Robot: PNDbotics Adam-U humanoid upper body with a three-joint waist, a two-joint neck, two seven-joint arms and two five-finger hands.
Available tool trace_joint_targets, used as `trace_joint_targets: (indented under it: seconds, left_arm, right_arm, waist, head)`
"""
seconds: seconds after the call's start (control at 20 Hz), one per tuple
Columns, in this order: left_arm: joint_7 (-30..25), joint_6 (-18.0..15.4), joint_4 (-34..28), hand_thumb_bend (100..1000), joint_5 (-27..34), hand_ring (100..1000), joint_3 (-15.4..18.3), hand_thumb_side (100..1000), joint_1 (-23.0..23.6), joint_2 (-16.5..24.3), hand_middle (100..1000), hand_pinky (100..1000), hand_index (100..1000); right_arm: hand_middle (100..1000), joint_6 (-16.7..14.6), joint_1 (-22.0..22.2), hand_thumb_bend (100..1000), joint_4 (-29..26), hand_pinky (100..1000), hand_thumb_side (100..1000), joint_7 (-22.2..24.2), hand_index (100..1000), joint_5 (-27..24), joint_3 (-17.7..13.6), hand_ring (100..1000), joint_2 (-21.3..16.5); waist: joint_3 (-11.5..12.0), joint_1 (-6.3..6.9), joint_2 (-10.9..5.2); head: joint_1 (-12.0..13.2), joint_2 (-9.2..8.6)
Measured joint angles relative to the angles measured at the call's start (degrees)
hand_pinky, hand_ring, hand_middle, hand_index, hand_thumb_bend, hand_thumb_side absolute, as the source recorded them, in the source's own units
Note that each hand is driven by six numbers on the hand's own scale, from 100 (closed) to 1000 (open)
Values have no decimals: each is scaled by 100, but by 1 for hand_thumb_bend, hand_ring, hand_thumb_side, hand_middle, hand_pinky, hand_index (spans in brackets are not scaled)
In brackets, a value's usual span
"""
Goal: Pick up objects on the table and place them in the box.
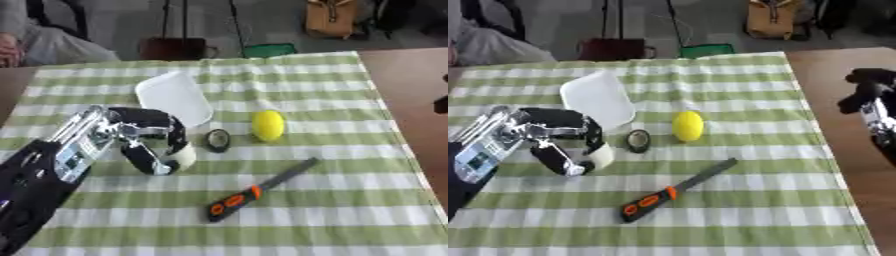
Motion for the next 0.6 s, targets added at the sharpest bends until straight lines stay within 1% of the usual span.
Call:
trace_joint_targets:
  seconds: [0.3,0.35,0.45,0.5,0.6]
  left_arm:
    - [120,191,-191,221,-52,699,261,210,-104,209,680,743,549]
    - [168,221,-181,240,-135,706,314,189,-128,211,689,758,552]
    - [310,275,-50,241,-419,707,429,182,-213,201,690,759,553]
    - [399,279,45,260,-580,713,481,159,-255,188,698,775,556]
    - [602,275,320,276,-966,719,581,143,-353,99,704,788,559]
  right_arm:
    - [709,-6,10,204,0,583,612,-7,772,0,0,579,0]
    - [709,-7,22,204,0,583,612,-8,772,0,0,579,0]
    - [709,-7,28,204,0,583,612,-8,772,0,0,579,0]
    - [709,-7,28,204,0,583,613,-8,772,0,0,579,0]
    - [709,-7,27,203,0,583,613,-7,772,-1,1,579,0]
  waist:
    - [9,-1,0]
    - [8,-2,0]
    - [3,-4,0]
    - [1,-6,0]
    - [-19,-9,0]
  head:
    - [-5,0]
    - [-5,0]
    - [-5,0]
    - [-5,0]
    - [0,0]
